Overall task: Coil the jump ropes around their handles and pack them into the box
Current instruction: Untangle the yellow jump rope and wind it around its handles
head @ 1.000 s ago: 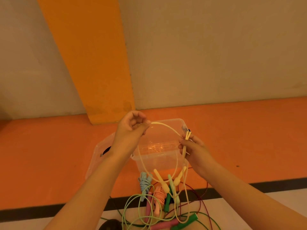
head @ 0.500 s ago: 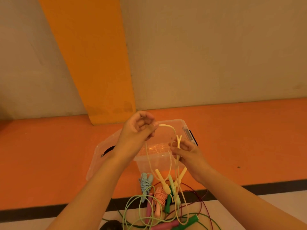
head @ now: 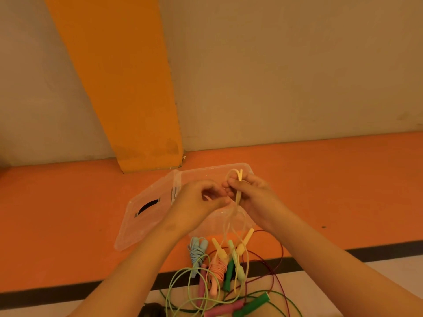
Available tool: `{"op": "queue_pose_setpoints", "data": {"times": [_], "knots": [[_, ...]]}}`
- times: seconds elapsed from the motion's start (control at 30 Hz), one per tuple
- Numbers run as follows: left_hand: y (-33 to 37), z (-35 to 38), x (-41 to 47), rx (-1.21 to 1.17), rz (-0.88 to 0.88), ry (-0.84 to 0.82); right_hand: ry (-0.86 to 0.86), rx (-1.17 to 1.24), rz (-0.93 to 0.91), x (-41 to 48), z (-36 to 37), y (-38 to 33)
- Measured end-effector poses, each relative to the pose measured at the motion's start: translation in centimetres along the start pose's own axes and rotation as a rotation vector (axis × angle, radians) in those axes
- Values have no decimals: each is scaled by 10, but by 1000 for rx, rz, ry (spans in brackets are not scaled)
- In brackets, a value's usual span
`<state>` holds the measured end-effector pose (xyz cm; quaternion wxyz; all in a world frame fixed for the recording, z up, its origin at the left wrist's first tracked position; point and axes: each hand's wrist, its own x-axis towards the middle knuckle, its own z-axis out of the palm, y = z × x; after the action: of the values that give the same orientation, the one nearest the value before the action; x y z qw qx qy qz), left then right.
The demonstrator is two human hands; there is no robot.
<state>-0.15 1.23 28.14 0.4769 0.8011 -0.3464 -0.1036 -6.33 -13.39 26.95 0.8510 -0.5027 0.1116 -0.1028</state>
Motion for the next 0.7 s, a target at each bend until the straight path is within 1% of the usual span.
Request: {"op": "queue_pose_setpoints", "data": {"times": [0.1,0.23,0.33,0.47,0.57,0.7], "knots": [[-10,16,0,167,-67,-132,-38,10,-18,0,9,-3],[-19,26,4,187,-87,-189,-60,31,-42,1,15,-10],[-22,26,6,177,-108,-164,-60,42,-49,1,13,-14],[-23,21,8,147,-90,-120,-47,12,-53,1,5,-16],[-22,16,6,122,-64,-128,-25,-99,-73,0,-2,-16],[-22,9,6,170,-29,-103,26,-260,-84,0,-11,-13]]}}
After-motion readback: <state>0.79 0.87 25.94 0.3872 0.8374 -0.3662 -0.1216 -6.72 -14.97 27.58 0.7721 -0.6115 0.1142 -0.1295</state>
